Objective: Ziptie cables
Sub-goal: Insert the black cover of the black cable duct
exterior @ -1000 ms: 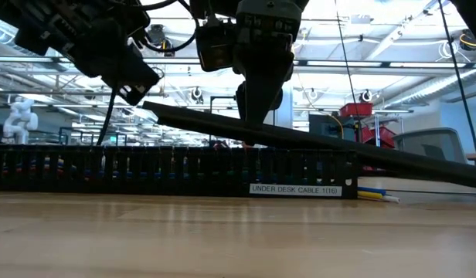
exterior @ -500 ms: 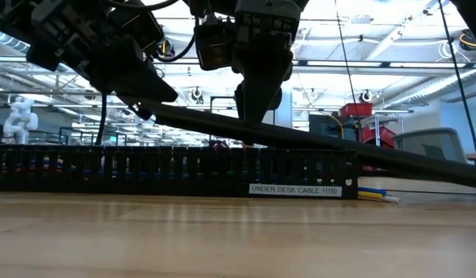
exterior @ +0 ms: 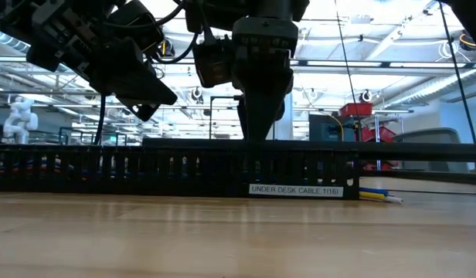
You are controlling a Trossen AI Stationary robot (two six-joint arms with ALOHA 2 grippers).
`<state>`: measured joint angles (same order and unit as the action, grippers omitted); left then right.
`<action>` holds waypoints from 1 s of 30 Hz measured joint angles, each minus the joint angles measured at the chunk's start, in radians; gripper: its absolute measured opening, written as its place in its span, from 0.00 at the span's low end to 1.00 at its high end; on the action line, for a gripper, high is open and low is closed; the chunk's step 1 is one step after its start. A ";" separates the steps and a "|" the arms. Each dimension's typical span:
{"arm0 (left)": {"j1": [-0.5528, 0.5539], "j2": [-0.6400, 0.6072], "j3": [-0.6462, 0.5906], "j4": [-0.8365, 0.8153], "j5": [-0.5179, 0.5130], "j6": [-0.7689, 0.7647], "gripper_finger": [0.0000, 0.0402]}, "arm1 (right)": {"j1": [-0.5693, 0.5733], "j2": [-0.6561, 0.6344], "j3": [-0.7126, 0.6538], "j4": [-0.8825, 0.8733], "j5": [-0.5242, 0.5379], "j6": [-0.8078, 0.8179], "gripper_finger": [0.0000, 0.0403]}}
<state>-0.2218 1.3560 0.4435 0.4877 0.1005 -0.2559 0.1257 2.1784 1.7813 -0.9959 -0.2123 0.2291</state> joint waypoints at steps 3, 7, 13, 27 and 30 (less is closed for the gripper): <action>0.000 0.000 0.000 0.000 0.000 0.000 0.00 | 0.000 0.000 0.000 0.006 0.003 0.000 0.60; 0.000 0.000 0.000 -0.001 0.000 -0.009 0.00 | 0.000 0.000 0.000 0.006 0.000 0.000 0.60; 0.000 0.000 0.000 -0.002 -0.007 -0.026 0.00 | 0.000 -0.003 0.000 0.001 -0.003 0.019 0.60; 0.000 0.000 0.000 -0.003 -0.021 -0.027 0.00 | 0.007 -0.009 0.000 -0.011 -0.039 0.043 0.60; 0.000 0.000 0.001 -0.007 -0.023 -0.026 0.00 | 0.008 -0.009 -0.001 -0.011 -0.064 0.050 0.60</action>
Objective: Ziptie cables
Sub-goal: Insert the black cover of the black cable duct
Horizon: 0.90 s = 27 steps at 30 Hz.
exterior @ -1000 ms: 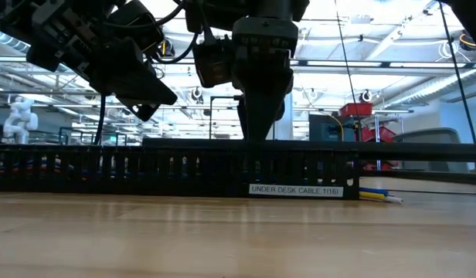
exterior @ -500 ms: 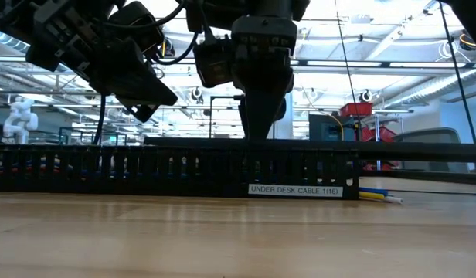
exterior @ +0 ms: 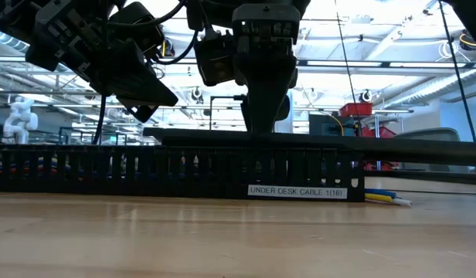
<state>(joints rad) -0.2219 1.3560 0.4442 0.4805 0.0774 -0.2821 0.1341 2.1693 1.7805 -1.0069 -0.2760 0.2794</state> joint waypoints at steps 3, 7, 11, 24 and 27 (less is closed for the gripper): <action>0.000 0.000 0.000 0.000 -0.002 0.000 0.00 | 0.000 0.000 0.000 0.000 -0.008 0.016 0.60; 0.000 0.000 0.000 0.000 -0.006 0.000 0.00 | 0.000 0.000 0.000 0.000 -0.012 0.025 0.60; 0.007 0.000 0.000 0.000 -0.008 0.000 0.00 | 0.000 -0.002 0.012 -0.007 -0.009 0.029 0.60; 0.032 0.000 0.000 0.000 -0.008 0.002 0.00 | 0.017 -0.003 0.042 -0.088 0.005 0.009 0.60; 0.032 0.000 0.000 -0.001 -0.007 0.008 0.00 | 0.031 -0.003 0.043 -0.089 0.005 0.025 0.60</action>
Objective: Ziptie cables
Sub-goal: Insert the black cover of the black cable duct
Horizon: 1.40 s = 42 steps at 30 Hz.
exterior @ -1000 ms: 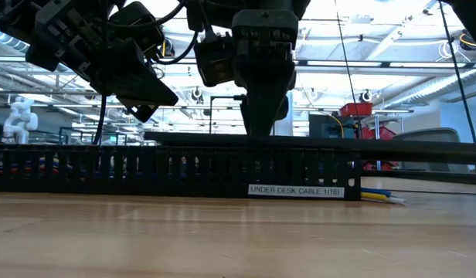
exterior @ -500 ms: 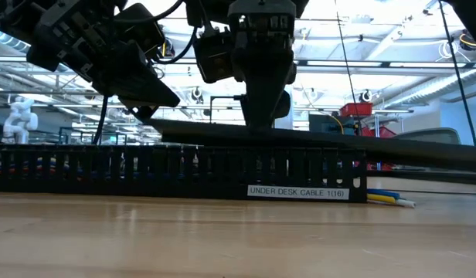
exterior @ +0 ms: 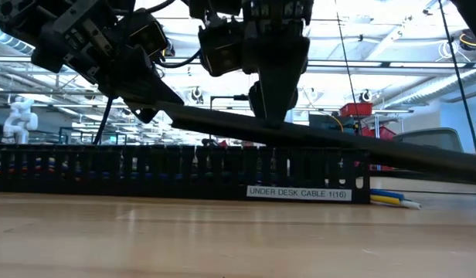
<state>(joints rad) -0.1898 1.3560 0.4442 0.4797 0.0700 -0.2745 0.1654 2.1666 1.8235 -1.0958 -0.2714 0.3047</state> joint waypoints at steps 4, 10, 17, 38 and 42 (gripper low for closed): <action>0.000 0.000 0.000 0.000 0.000 0.002 0.00 | 0.013 0.000 0.000 0.000 0.000 0.032 0.60; 0.000 0.000 0.000 0.000 0.000 0.002 0.00 | 0.014 0.000 0.000 -0.017 -0.001 0.054 0.60; 0.000 0.000 0.000 0.000 0.000 0.002 0.00 | 0.006 0.000 0.001 -0.069 -0.029 0.008 0.60; 0.032 0.000 0.000 -0.024 0.061 0.002 0.00 | 0.032 -0.072 0.002 -0.062 -0.032 0.098 0.59; 0.032 0.000 0.000 -0.023 0.072 0.002 0.00 | 0.025 -0.067 0.002 -0.045 0.025 0.111 0.59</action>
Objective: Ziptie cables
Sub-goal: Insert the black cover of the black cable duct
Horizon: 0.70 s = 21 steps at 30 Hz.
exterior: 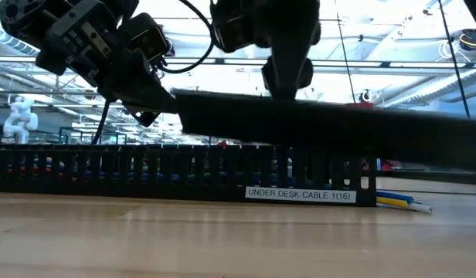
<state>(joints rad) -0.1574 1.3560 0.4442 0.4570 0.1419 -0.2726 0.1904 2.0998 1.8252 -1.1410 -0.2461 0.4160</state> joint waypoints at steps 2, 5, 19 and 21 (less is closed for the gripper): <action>0.000 0.000 0.000 0.001 0.002 0.002 0.00 | -0.001 0.007 0.000 0.004 0.036 -0.005 0.59; 0.000 0.000 0.000 -0.001 0.004 0.001 0.00 | -0.010 0.012 -0.001 0.020 0.063 -0.005 0.59; 0.042 0.000 0.000 -0.004 0.020 -0.019 0.00 | 0.005 -0.069 -0.009 -0.176 0.325 -0.031 0.59; 0.062 -0.002 0.000 -0.004 0.030 -0.048 0.00 | 0.023 -0.111 -0.049 -0.191 0.338 0.007 0.59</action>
<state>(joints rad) -0.0953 1.3537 0.4442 0.4525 0.1718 -0.3202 0.2135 1.9890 1.7762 -1.3316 0.0924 0.4233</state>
